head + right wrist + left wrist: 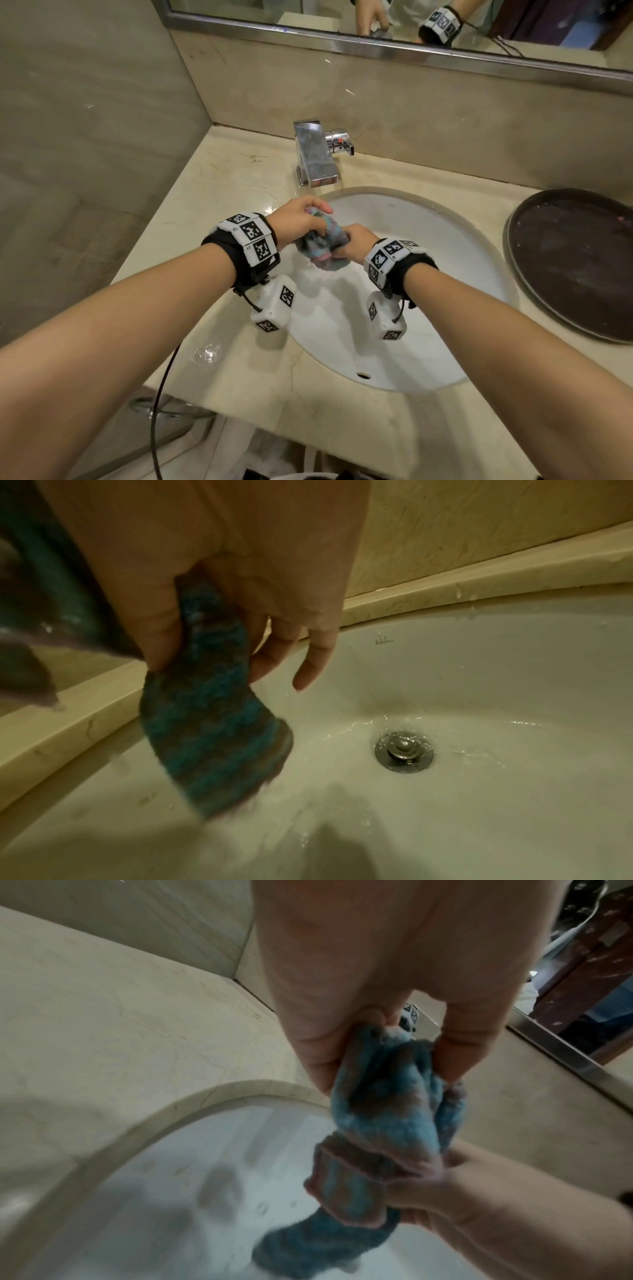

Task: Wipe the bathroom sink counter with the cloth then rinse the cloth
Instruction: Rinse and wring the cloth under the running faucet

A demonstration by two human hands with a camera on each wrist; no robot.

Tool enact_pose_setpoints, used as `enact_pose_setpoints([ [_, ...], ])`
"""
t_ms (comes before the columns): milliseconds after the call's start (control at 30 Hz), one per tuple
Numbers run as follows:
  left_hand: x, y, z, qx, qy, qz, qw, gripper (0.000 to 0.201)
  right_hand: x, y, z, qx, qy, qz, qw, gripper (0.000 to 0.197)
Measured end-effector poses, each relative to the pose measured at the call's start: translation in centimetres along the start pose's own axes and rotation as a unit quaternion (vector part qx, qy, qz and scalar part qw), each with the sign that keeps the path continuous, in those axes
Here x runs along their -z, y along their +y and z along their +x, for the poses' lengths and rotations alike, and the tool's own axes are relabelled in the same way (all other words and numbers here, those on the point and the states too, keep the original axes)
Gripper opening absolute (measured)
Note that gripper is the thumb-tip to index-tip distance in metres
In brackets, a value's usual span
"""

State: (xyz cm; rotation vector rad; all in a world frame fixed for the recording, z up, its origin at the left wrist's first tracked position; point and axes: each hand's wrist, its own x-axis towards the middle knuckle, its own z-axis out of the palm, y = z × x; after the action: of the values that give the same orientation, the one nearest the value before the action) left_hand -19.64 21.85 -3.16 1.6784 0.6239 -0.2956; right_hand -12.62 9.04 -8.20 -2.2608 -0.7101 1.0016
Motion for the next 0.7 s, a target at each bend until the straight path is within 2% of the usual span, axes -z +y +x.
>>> enact_pose_setpoints([
  [100, 0.3, -0.8, -0.4, -0.006, 0.022, 0.06, 0.998, 0.028, 0.7, 0.1, -0.5, 0.002, 0.004, 0.018, 1.0, 0.007],
  [200, 0.5, -1.9, -0.9, 0.01, 0.012, 0.142, 0.99, 0.039, 1.8, -0.1, -1.1, 0.0, 0.015, 0.078, 0.997, 0.019],
  [267, 0.1, -2.2, -1.1, 0.012, -0.015, 0.135, 0.991, 0.047, 2.5, -0.8, -1.8, 0.003, 0.021, 0.162, 0.987, 0.017],
  [367, -1.1, -1.8, -1.8, -0.044, -0.015, 0.108, 0.993, 0.058, 3.6, -2.2, -2.9, 0.009, 0.024, 0.27, 0.963, 0.028],
  [433, -2.1, -1.2, -2.2, -0.092, -0.036, 0.071, 0.993, 0.06, 4.3, -2.8, -3.5, 0.028, 0.011, 0.315, 0.949, 0.026],
  [500, -3.0, -0.8, -2.3, -0.135, -0.046, 0.066, 0.988, 0.054, 4.8, -3.0, -3.9, 0.032, -0.001, 0.353, 0.935, 0.024],
  [567, -3.6, -0.4, -2.5, -0.145, -0.04, 0.045, 0.988, 0.045, 4.8, -2.8, -4.2, 0.026, -0.011, 0.403, 0.915, 0.025],
  [700, -3.7, -0.2, -2.3, -0.057, -0.051, -0.093, 0.993, 0.026, 5.0, -2.1, -4.8, 0.007, -0.016, 0.522, 0.853, 0.021],
])
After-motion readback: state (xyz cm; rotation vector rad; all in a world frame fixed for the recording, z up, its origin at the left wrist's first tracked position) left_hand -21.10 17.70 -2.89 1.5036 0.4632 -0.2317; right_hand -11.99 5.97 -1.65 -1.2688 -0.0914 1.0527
